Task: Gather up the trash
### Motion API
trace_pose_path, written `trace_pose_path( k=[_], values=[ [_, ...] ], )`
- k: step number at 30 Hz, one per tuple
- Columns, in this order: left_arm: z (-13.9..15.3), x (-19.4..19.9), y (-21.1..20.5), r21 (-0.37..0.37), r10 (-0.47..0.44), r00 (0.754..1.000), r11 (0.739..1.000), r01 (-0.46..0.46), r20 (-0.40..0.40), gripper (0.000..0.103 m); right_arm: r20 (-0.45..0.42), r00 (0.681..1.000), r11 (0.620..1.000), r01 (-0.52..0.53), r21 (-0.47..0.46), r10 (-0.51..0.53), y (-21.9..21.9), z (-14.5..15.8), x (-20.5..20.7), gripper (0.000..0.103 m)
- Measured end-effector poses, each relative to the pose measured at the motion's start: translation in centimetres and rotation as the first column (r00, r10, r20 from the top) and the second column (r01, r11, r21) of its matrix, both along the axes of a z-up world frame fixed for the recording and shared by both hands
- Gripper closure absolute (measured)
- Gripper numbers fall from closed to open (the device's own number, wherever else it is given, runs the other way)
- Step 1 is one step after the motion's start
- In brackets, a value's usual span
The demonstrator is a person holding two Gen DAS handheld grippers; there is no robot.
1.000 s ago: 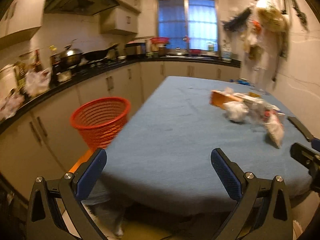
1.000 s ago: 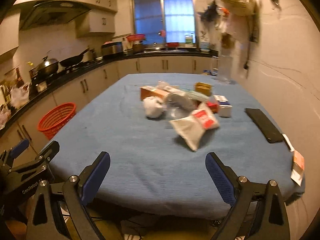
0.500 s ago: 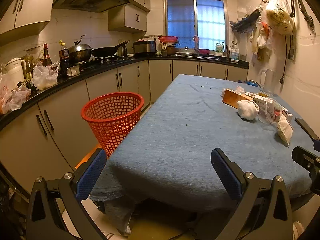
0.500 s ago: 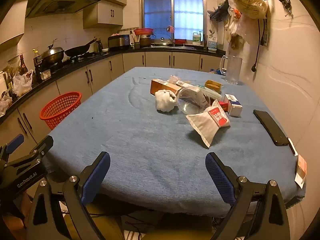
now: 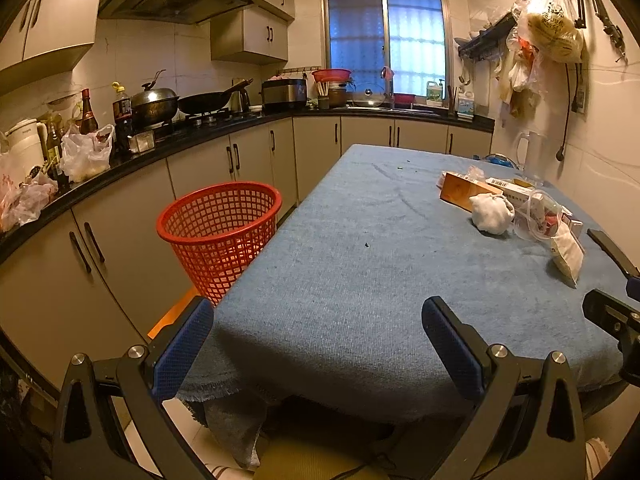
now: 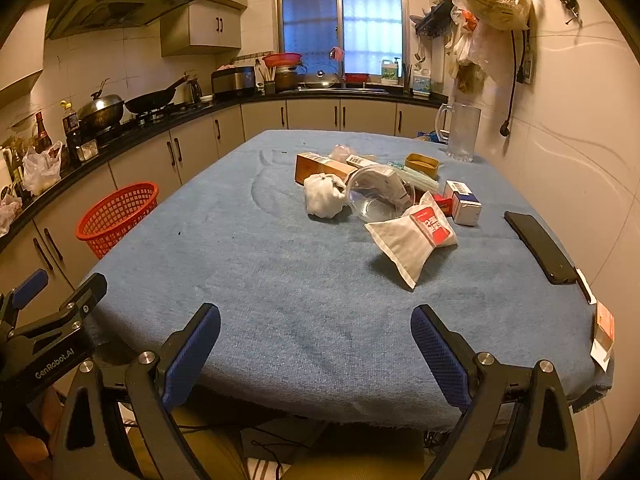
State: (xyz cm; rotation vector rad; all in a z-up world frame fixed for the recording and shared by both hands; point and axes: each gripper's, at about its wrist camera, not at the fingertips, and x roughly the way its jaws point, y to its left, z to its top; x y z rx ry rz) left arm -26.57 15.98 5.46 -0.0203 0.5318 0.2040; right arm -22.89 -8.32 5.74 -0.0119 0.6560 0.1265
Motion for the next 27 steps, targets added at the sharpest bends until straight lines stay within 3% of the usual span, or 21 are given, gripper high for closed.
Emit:
trace_pose_path(
  k=[27],
  values=[
    [-0.9, 0.5, -1.4, 0.023, -0.043, 0.999, 0.999, 0.044, -0.019, 0.000, -0.027, 0.999, 1.000, 0.026, 0.010, -0.026, -1.1, -0.8, 0.4, 0.005]
  ],
)
